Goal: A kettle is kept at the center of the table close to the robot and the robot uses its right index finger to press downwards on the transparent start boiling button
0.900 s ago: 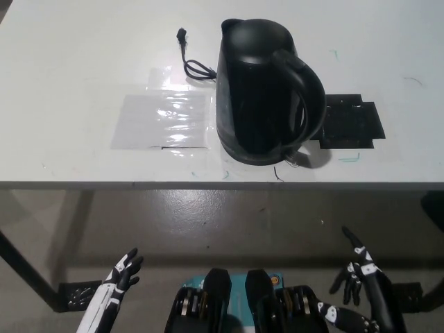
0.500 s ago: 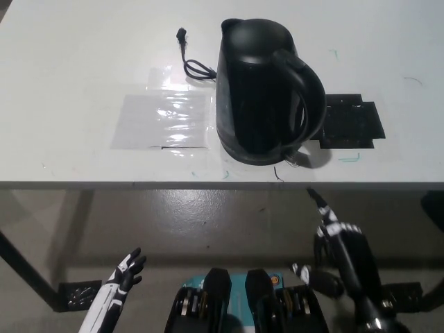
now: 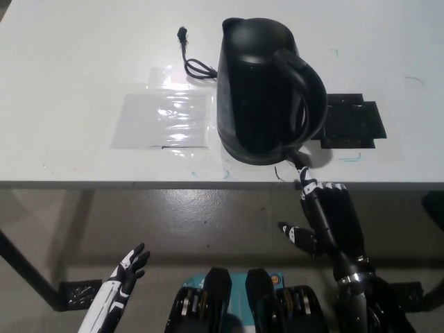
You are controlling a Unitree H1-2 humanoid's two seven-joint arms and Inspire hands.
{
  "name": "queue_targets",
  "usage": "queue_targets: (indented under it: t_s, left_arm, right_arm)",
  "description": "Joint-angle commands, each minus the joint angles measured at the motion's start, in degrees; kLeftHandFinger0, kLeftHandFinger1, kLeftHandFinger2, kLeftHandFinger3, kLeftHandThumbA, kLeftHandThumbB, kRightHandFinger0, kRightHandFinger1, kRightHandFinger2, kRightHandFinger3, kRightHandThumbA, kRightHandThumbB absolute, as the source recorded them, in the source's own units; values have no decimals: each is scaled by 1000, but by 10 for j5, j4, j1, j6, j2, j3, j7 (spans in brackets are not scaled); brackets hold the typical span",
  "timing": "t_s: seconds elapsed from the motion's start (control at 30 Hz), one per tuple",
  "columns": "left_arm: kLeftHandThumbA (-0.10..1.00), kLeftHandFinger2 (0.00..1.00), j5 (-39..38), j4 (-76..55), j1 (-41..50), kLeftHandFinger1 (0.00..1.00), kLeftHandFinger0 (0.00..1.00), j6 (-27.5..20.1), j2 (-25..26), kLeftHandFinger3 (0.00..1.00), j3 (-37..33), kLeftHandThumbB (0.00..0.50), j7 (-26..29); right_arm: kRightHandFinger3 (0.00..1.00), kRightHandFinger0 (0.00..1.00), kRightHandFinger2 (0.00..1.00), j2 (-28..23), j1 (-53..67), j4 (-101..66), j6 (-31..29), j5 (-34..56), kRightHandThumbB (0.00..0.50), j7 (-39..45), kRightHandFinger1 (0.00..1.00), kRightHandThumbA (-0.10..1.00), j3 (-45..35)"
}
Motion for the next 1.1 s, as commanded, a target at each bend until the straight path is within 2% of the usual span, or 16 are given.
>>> queue_targets:
  t_s: [0.0,0.17,0.4,1.07]
  left_arm:
    - [1000,1000,4,-18,1,1000,1000,-32,7,1000,-2,326,-8]
    - [1000,1000,2,-23,-1,1000,1000,-24,7,1000,-1,342,-8]
    - [1000,1000,1,-22,-4,1000,1000,-29,9,1000,-1,315,-8]
    - [1000,1000,4,-22,-5,1000,1000,-32,10,1000,-2,340,-8]
  right_arm:
    - [1000,0,0,2,-31,18,22,-24,252,-23,0,1000,5]
    - [1000,0,0,1,-48,51,30,-20,257,-29,0,1000,5]
    - [1000,0,0,-3,-62,80,40,-16,244,-31,0,1000,8]
    - [1000,0,0,-1,-84,88,54,-4,252,-23,0,1000,11]
